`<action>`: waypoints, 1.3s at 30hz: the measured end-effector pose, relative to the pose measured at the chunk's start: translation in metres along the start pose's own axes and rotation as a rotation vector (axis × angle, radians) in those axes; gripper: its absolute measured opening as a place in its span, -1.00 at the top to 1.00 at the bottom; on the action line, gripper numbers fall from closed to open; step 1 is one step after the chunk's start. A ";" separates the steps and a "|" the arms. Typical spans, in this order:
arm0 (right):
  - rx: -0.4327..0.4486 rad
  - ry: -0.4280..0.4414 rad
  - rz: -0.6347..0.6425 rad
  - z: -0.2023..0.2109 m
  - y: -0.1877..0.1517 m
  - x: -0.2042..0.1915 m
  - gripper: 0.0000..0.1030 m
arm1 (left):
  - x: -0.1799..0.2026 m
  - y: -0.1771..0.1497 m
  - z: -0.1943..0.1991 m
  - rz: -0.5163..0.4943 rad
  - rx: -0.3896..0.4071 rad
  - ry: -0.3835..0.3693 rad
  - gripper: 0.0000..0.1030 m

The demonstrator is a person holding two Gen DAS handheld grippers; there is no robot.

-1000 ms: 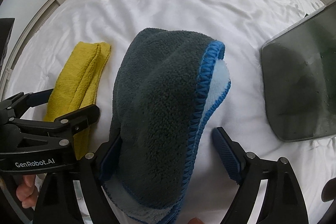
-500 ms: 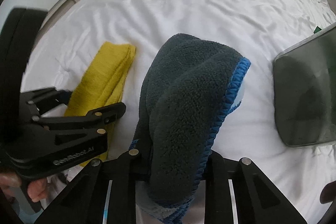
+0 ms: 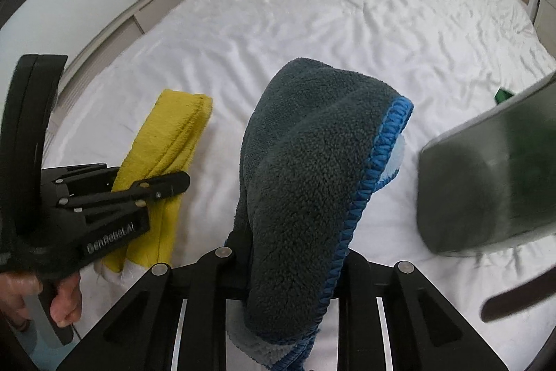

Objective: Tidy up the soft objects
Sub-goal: 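Carry the yellow towel and grey cloth over the green tray with both tools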

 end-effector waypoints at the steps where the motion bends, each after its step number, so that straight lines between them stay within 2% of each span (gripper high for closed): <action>1: 0.008 0.004 0.013 0.013 -0.002 -0.007 0.61 | -0.007 0.000 0.012 0.007 0.013 0.006 0.69; 5: 0.006 0.045 0.052 0.063 -0.016 -0.032 0.61 | -0.015 -0.015 0.063 0.000 0.028 0.022 0.69; 8: -0.041 0.098 0.086 0.110 -0.048 -0.046 0.60 | -0.001 -0.041 0.097 -0.067 -0.025 0.030 0.69; 11: -0.106 0.129 0.096 0.147 -0.083 -0.044 0.60 | 0.024 -0.070 0.123 -0.148 -0.105 -0.010 0.69; 13: -0.155 0.130 0.089 0.173 -0.112 -0.031 0.60 | 0.056 -0.093 0.139 -0.228 -0.147 -0.035 0.69; 16: -0.202 0.113 0.051 0.214 -0.151 0.006 0.60 | 0.127 -0.127 0.154 -0.327 -0.221 -0.112 0.69; 22: -0.235 0.010 -0.050 0.304 -0.200 0.122 0.60 | 0.272 -0.143 0.161 -0.378 -0.286 -0.288 0.69; 24: -0.230 -0.046 -0.066 0.338 -0.209 0.167 0.60 | 0.322 -0.135 0.159 -0.374 -0.278 -0.336 0.69; 25: -0.225 -0.064 -0.068 0.348 -0.208 0.177 0.60 | 0.341 -0.129 0.159 -0.371 -0.265 -0.351 0.69; 28: -0.174 -0.124 -0.074 0.386 -0.200 0.220 0.60 | 0.400 -0.098 0.159 -0.362 -0.177 -0.363 0.69; 30: -0.116 -0.163 -0.058 0.411 -0.187 0.242 0.60 | 0.424 -0.073 0.161 -0.347 -0.108 -0.361 0.69; 32: -0.060 -0.182 -0.048 0.430 -0.179 0.261 0.60 | 0.440 -0.044 0.165 -0.319 -0.034 -0.338 0.69; 34: -0.014 -0.191 -0.039 0.442 -0.174 0.262 0.60 | 0.450 -0.018 0.169 -0.297 0.026 -0.322 0.69; 37: 0.066 -0.201 -0.005 0.460 -0.156 0.281 0.60 | 0.466 0.023 0.167 -0.264 0.125 -0.264 0.68; 39: 0.112 -0.207 0.013 0.466 -0.151 0.288 0.59 | 0.460 0.032 0.178 -0.241 0.158 -0.244 0.67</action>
Point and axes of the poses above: each gripper's, at about its wrist camera, not at the fingertips, and z roughly against the way its jaws point, x to its right, y to its top, the point moved 1 cm from there along -z, roughly the way its jaws point, and after that the axes turned 12 degrees about y, right-handed, at the moved point
